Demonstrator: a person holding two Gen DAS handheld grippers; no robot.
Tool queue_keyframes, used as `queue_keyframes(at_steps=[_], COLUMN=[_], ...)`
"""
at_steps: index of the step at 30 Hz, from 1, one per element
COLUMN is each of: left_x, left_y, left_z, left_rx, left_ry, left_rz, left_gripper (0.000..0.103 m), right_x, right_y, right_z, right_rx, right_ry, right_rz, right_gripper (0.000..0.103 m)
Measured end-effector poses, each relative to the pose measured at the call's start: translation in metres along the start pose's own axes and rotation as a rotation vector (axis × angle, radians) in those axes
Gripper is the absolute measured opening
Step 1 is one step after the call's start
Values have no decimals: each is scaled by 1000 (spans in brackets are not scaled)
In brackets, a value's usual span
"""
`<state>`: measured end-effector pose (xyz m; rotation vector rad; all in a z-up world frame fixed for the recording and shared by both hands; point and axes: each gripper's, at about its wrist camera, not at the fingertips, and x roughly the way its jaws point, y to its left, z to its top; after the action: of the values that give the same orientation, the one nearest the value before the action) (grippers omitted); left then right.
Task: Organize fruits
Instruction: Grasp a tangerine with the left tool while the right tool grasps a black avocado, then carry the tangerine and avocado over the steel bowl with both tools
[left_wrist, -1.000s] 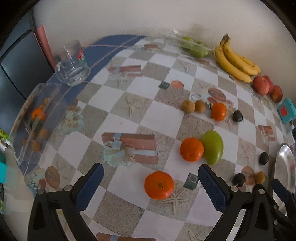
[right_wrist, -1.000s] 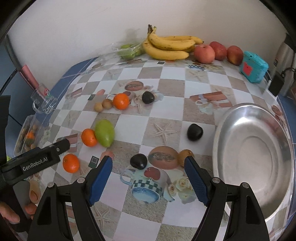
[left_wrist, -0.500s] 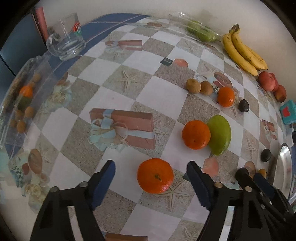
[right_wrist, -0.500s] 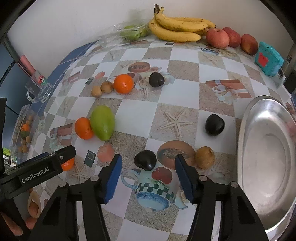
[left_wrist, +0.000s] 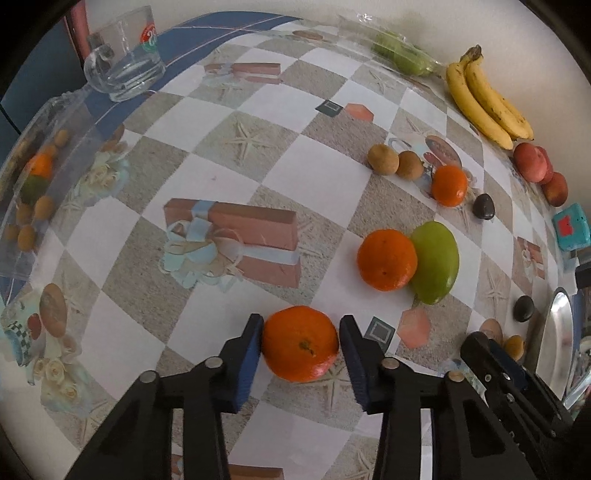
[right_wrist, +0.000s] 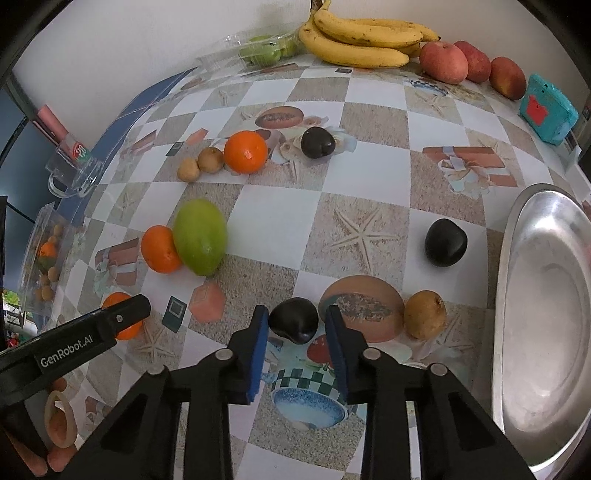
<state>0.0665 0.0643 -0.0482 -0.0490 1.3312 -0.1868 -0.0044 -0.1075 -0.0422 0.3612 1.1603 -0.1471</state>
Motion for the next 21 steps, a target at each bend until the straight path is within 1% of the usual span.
queue_keyframes(at_steps=[2,7,11,16,21], left_x=[1,0,-12,-26,-39], left_y=[3,4,11,13,11], left_z=[0,-1,1,2,1], left_rx=[-6,-18,-30,-33,-28], left_ry=[0,-8,-26,-66,-91], left_rz=[-5,-16,-33,-35,-51], left_gripper=[42,42,42,42,42], right_x=[0,0,-4,-14,-24], right_y=[0,0,-2,-7,-12], right_z=[0,0,0,3,4], right_rx=[1,-3,12,55,88], right_ry=[0,0,-7,-23,-36], right_rz=[7,10,25,45,39], right_gripper=[28,27,27,27,27])
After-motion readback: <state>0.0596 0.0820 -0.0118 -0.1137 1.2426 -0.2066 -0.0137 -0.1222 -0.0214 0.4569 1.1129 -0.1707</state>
